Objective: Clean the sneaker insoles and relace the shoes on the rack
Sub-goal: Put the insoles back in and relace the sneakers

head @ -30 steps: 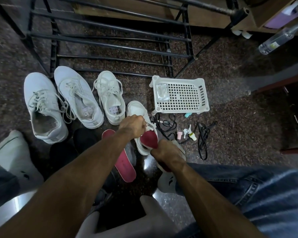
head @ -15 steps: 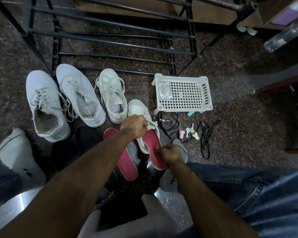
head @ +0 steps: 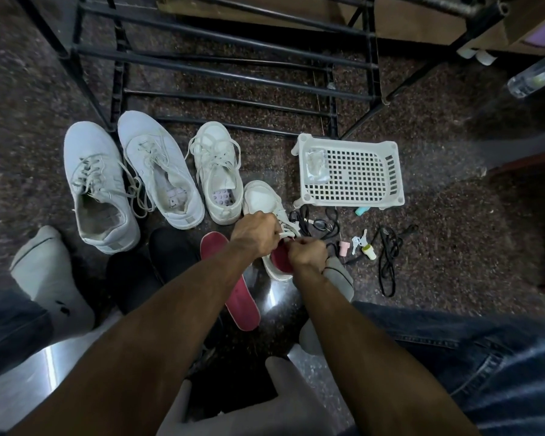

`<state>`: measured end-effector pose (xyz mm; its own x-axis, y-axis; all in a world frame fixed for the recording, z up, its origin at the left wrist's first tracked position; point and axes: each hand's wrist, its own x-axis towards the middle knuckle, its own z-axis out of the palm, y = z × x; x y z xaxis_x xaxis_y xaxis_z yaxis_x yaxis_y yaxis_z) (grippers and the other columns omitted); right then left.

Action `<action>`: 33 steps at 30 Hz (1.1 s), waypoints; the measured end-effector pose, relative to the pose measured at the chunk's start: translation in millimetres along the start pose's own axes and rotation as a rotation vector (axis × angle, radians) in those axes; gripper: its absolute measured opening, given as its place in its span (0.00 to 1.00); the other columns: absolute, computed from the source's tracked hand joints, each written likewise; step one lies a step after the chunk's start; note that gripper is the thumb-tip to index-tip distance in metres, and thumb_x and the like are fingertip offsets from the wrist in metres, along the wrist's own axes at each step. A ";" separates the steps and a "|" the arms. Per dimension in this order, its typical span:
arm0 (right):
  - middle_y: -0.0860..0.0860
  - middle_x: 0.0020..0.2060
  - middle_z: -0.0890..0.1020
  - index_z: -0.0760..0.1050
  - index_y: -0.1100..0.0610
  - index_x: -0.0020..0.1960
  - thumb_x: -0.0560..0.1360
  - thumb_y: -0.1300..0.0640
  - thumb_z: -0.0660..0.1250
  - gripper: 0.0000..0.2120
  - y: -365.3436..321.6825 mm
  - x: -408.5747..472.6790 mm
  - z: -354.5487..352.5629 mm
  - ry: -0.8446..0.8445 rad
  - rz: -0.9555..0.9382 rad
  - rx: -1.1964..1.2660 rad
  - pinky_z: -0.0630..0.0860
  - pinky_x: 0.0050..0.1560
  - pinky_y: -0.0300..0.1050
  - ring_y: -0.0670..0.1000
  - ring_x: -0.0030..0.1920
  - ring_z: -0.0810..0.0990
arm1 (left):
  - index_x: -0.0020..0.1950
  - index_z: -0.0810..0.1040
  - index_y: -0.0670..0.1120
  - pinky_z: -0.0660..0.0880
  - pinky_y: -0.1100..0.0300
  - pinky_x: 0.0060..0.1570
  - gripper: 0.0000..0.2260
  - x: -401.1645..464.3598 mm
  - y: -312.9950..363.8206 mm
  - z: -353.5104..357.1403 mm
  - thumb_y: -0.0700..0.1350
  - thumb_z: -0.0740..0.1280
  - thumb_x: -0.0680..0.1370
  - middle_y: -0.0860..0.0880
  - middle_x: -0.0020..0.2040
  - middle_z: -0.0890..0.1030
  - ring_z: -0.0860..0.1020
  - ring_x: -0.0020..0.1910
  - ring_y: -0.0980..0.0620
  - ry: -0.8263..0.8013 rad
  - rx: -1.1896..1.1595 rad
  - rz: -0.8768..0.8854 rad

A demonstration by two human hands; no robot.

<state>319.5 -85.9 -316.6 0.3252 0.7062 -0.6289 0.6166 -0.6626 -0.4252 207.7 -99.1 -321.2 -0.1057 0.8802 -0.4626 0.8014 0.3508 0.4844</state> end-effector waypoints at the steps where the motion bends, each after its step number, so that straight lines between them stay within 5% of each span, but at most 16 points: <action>1: 0.57 0.46 0.84 0.83 0.55 0.46 0.69 0.52 0.75 0.09 3.2 -1.0 0.5 -0.015 0.016 0.030 0.80 0.49 0.49 0.58 0.46 0.82 | 0.50 0.84 0.52 0.72 0.56 0.43 0.07 0.0 -0.2 0.0 0.48 0.66 0.77 0.46 0.51 0.83 0.80 0.51 0.43 -0.001 -0.002 -0.001; 3: 0.59 0.45 0.84 0.82 0.56 0.48 0.70 0.57 0.74 0.08 9.9 -5.4 -2.3 -0.087 0.074 0.158 0.82 0.39 0.54 0.59 0.40 0.82 | 0.49 0.84 0.52 0.71 0.57 0.42 0.07 -0.4 -1.3 0.4 0.47 0.66 0.77 0.47 0.50 0.83 0.80 0.50 0.43 0.000 -0.010 -0.004; 6: 0.62 0.45 0.82 0.78 0.63 0.52 0.73 0.69 0.64 0.09 18.4 -12.0 -8.3 -0.174 0.207 0.361 0.78 0.25 0.46 0.56 0.33 0.80 | 0.48 0.84 0.51 0.73 0.57 0.41 0.08 0.0 -3.7 1.9 0.46 0.66 0.77 0.49 0.48 0.84 0.81 0.48 0.44 -0.007 -0.039 -0.007; 11: 0.62 0.34 0.79 0.76 0.67 0.51 0.75 0.73 0.60 0.09 13.8 -13.3 -6.6 -0.124 0.279 0.505 0.78 0.23 0.45 0.56 0.27 0.78 | 0.51 0.85 0.54 0.77 0.55 0.47 0.09 -0.8 -3.0 1.4 0.46 0.66 0.77 0.51 0.51 0.84 0.81 0.50 0.46 -0.006 -0.053 -0.003; 16: 0.63 0.42 0.80 0.75 0.63 0.45 0.78 0.66 0.62 0.05 -1.2 -11.2 1.4 -0.141 0.367 0.586 0.77 0.24 0.43 0.56 0.31 0.78 | 0.51 0.85 0.55 0.76 0.57 0.45 0.09 1.7 -4.2 2.7 0.46 0.66 0.76 0.50 0.50 0.84 0.81 0.49 0.46 -0.005 -0.056 0.007; 19: 0.60 0.39 0.79 0.76 0.61 0.47 0.80 0.64 0.61 0.06 -6.7 -12.8 2.4 -0.208 0.381 0.608 0.76 0.23 0.38 0.54 0.32 0.77 | 0.50 0.85 0.54 0.75 0.58 0.42 0.08 2.7 -4.8 2.3 0.46 0.66 0.76 0.51 0.48 0.84 0.81 0.47 0.47 -0.011 -0.063 0.001; 28: 0.62 0.44 0.81 0.76 0.61 0.44 0.76 0.65 0.66 0.02 -4.5 -5.6 -14.6 -0.309 0.206 0.254 0.79 0.28 0.50 0.58 0.37 0.80 | 0.47 0.84 0.53 0.72 0.58 0.40 0.06 3.9 -5.9 4.6 0.48 0.67 0.77 0.50 0.46 0.84 0.81 0.47 0.46 -0.004 -0.068 -0.014; 33: 0.67 0.42 0.81 0.73 0.70 0.55 0.74 0.70 0.60 0.10 -2.2 2.6 -50.7 -0.440 0.221 0.071 0.76 0.21 0.45 0.59 0.30 0.80 | 0.47 0.85 0.52 0.76 0.57 0.41 0.07 2.6 -7.0 7.3 0.46 0.66 0.77 0.52 0.46 0.84 0.81 0.45 0.48 -0.007 -0.085 -0.028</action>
<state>355.3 -70.0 -284.4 0.0993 0.3850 -0.9176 0.5115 -0.8107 -0.2848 206.2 -101.6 -331.3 -0.1231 0.8673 -0.4822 0.7454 0.4017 0.5321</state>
